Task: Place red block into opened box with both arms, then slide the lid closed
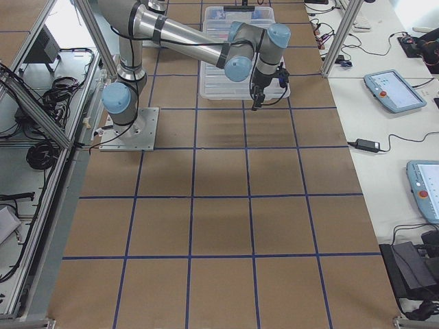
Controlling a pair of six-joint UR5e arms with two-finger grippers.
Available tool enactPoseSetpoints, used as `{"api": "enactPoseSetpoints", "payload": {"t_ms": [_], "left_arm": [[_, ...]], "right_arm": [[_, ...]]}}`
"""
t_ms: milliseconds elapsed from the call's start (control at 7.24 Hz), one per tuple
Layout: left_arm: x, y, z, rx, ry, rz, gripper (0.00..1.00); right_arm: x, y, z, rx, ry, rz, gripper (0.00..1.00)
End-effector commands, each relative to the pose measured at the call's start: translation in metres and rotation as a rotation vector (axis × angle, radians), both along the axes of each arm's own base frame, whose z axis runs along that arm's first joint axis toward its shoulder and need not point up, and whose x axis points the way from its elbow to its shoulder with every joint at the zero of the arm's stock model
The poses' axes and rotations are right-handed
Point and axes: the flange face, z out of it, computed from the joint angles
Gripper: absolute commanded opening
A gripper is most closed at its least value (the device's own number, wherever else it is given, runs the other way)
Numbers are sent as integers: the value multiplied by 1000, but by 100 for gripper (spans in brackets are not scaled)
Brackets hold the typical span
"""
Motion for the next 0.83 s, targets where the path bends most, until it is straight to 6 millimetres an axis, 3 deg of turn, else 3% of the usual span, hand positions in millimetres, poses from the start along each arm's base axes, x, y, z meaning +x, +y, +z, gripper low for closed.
{"api": "enactPoseSetpoints", "payload": {"t_ms": [0, 138, 276, 553, 691], "left_arm": [[-18, -21, 88, 14, -57, -50, 22], [-38, -32, 135, 26, -27, -78, 22], [-81, -36, 178, 33, -17, -101, 21], [-173, -16, 205, 81, 13, 53, 21], [-209, -11, 206, 84, 13, 50, 20]], "right_arm": [[-29, 0, 2, -4, -4, 31, 100], [-36, 0, 2, -3, -5, 33, 100], [-48, 1, 4, -4, 10, 40, 100], [-62, -1, 11, -15, 13, 59, 100], [-64, -2, 12, -17, 17, 72, 100]]}}
